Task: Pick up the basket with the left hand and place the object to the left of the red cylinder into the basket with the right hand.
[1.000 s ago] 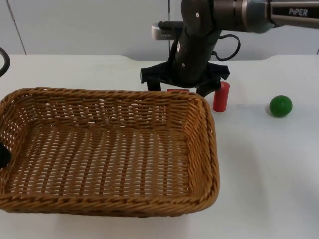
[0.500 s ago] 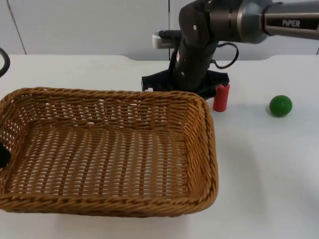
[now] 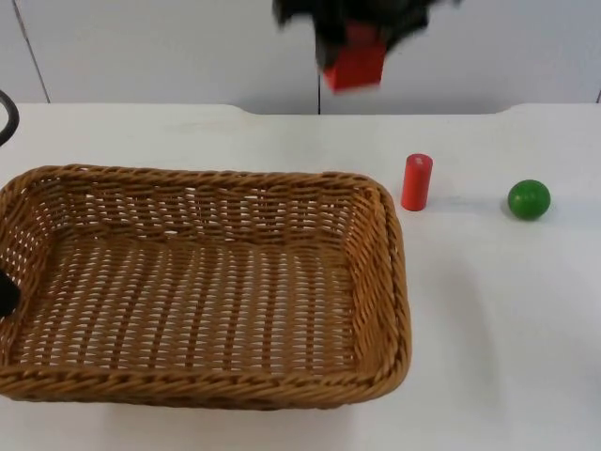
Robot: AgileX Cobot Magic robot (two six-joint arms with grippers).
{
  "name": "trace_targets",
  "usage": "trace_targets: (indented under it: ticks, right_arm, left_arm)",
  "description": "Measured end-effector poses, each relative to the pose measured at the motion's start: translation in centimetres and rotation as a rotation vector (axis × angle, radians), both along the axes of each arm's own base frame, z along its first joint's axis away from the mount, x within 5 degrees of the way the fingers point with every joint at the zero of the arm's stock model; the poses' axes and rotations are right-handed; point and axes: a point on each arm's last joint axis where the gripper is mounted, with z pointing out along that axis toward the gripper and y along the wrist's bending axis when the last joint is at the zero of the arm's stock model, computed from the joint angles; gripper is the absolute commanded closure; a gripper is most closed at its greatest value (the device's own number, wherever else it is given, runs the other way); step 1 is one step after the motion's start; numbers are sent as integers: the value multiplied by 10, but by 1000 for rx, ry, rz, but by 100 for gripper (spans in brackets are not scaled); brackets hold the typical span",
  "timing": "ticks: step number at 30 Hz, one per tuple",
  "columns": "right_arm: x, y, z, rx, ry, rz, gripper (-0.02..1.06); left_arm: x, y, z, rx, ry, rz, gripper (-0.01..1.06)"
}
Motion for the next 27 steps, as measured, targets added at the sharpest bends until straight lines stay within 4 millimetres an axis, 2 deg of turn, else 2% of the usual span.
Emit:
trace_targets:
  ticks: [1, 4, 9, 14, 18, 20, 21, 22, 25, 26, 27]
  right_arm:
    - [-7, -4, 21, 8, -22, 13, 105]
    - [-25, -16, 64, -2, -53, 46, 105]
    - [-35, -22, 83, 5, -71, 49, 105]
    - [-44, -24, 95, 11, -84, 57, 105]
    - [-72, -24, 108, 0, -75, 91, 105]
    - [-89, -21, 106, -4, -69, 126, 105]
    - [-89, -21, 106, -4, -69, 126, 105]
    - [-99, -21, 108, 0, -77, 143, 105]
    - [-127, -18, 96, 5, -84, 207, 105]
    - [-127, -18, 96, 5, -84, 207, 105]
    - [-139, -16, 87, 1, -75, 235, 105]
  left_arm:
    - [0, 0, 0, 0, 0, 0, 105]
    - [0, 0, 0, -3, 3, -2, 105]
    - [-1, 0, 0, -4, 6, -5, 105]
    - [-1, 0, 0, -5, 7, -6, 105]
    - [-1, 0, 0, -5, 7, -6, 105]
    - [-1, 0, 0, -5, 7, -6, 105]
    - [-1, 0, 0, -5, 7, -6, 105]
    - [-1, -1, 0, -6, 8, -7, 105]
    - [-1, -1, 0, -7, 9, -8, 105]
    - [-1, -1, 0, -7, 9, -8, 105]
    - [-1, -1, 0, -7, 9, -8, 105]
